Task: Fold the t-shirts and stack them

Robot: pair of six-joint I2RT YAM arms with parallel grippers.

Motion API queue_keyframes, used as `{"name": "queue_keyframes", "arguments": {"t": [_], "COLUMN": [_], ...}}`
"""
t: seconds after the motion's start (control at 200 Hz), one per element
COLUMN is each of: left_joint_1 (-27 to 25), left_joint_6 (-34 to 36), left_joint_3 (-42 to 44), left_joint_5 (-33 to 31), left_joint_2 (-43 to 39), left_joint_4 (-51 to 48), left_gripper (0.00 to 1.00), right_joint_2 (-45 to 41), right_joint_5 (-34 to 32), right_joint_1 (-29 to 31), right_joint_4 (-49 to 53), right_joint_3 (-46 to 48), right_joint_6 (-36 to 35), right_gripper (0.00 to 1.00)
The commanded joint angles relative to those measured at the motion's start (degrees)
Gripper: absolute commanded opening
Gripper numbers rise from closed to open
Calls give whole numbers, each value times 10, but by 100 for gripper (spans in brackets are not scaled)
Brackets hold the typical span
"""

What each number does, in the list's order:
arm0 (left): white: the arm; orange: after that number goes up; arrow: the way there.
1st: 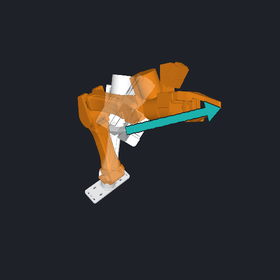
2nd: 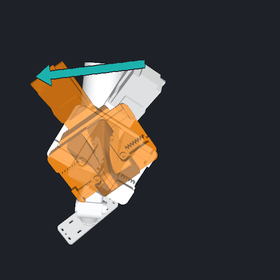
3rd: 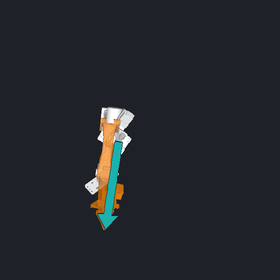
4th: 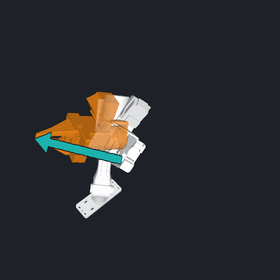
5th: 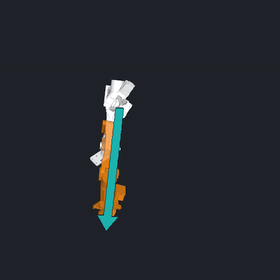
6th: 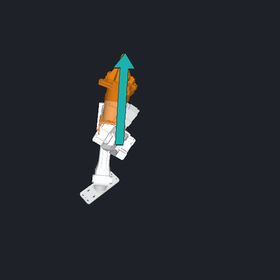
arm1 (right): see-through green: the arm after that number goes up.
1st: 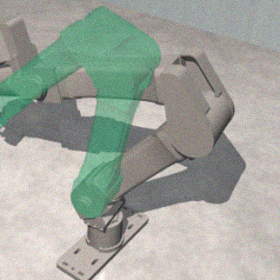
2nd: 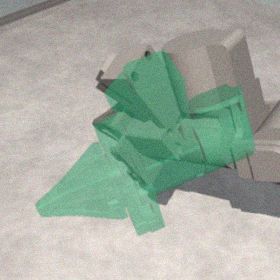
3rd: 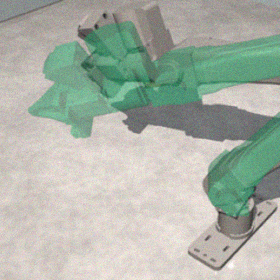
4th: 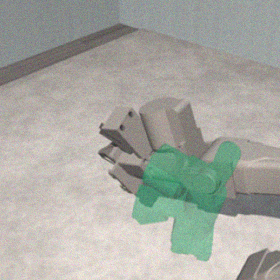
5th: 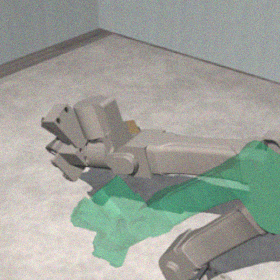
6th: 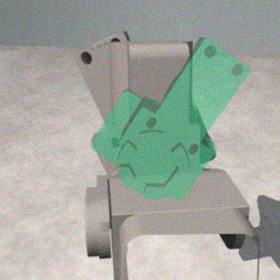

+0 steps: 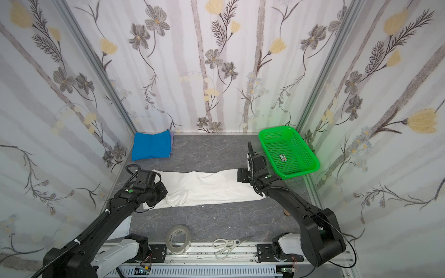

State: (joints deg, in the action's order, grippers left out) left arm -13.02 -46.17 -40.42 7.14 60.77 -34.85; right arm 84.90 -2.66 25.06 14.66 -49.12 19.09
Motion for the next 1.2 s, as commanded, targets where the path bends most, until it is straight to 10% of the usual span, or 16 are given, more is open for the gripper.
{"name": "queue_keyframes", "arguments": {"t": [0.0, 0.325, 0.819, 0.929, 1.194], "left_joint_1": [14, 74, 141, 166, 195], "left_joint_6": [32, 70, 74, 69, 75], "left_joint_3": [-38, -172, -166, -174, -149], "left_joint_5": [24, 62, 106, 126, 139], "left_joint_2": [48, 241, 282, 294, 218], "left_joint_4": [18, 57, 112, 123, 97], "left_gripper": [0, 0, 17, 54, 87], "right_joint_2": [5, 18, 227, 227, 163], "right_joint_5": [4, 61, 98, 83, 33], "right_joint_1": [0, 7, 234, 235, 143], "right_joint_4": [-13, -25, -52, -52, -12], "right_joint_3": [0, -1, -183, -178, -105], "right_joint_6": [-7, -29, -51, -37, 43], "right_gripper": [86, 85, 83, 83, 85]}}
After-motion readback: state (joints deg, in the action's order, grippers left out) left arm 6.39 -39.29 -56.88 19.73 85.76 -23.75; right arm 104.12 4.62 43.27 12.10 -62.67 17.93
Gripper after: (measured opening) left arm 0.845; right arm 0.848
